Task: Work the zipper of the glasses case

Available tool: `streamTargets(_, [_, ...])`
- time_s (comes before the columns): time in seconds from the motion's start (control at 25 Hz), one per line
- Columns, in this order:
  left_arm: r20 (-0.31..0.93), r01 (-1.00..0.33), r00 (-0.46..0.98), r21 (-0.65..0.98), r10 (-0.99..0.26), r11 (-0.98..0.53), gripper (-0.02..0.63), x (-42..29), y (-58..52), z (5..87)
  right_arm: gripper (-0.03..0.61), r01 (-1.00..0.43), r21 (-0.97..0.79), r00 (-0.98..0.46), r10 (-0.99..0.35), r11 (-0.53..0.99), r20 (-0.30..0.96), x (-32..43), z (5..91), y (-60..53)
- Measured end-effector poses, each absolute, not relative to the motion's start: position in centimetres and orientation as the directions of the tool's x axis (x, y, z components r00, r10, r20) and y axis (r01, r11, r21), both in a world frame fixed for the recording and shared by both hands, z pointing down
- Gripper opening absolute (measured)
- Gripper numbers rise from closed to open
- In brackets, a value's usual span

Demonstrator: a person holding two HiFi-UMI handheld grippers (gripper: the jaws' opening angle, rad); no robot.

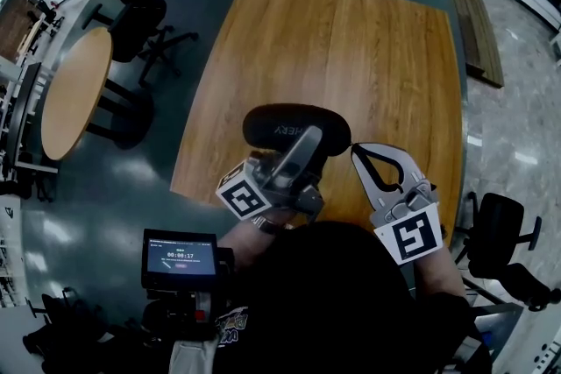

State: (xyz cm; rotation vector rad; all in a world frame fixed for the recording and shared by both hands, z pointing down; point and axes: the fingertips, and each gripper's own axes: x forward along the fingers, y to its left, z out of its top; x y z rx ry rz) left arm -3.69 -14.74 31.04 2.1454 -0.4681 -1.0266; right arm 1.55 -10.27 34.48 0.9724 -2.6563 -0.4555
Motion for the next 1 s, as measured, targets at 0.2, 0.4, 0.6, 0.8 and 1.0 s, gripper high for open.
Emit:
streamTargets(0.2, [-0.600,0.146,0.672,0.681,-0.433,-0.718,0.329,-3.1,-13.4,29.8,0.005,-0.522,0.386,-0.775,-0.612,0.761,0.157,2.6,34.4,-9.5])
streamTargets(0.4, [-0.521,-0.022,0.675,0.694,-0.522,-0.720,0.258,-3.0,-13.6,30.2,0.005,-0.556,0.394,-0.741,-0.651,0.732,0.165,2.8,35.1,-9.9])
streamTargets(0.6, [-0.481,-0.115,0.583,0.748,-0.654,-0.653,0.255,-4.2,-15.1,30.9,0.005,-0.619,0.348,-0.695,-0.697,0.704,0.174,2.0,35.5,-10.9])
streamTargets(0.8, [-0.464,-0.142,0.533,0.776,-0.708,-0.615,0.255,-5.1,-15.7,31.9,0.005,-0.614,0.359,-0.691,-0.698,0.703,0.187,1.1,36.4,-10.1])
streamTargets(1.0, [-0.468,0.005,0.523,0.838,-0.713,-0.546,0.255,-5.1,-16.0,33.1,0.006,-0.703,0.247,-0.668,-0.738,0.667,0.092,1.8,35.6,-10.7])
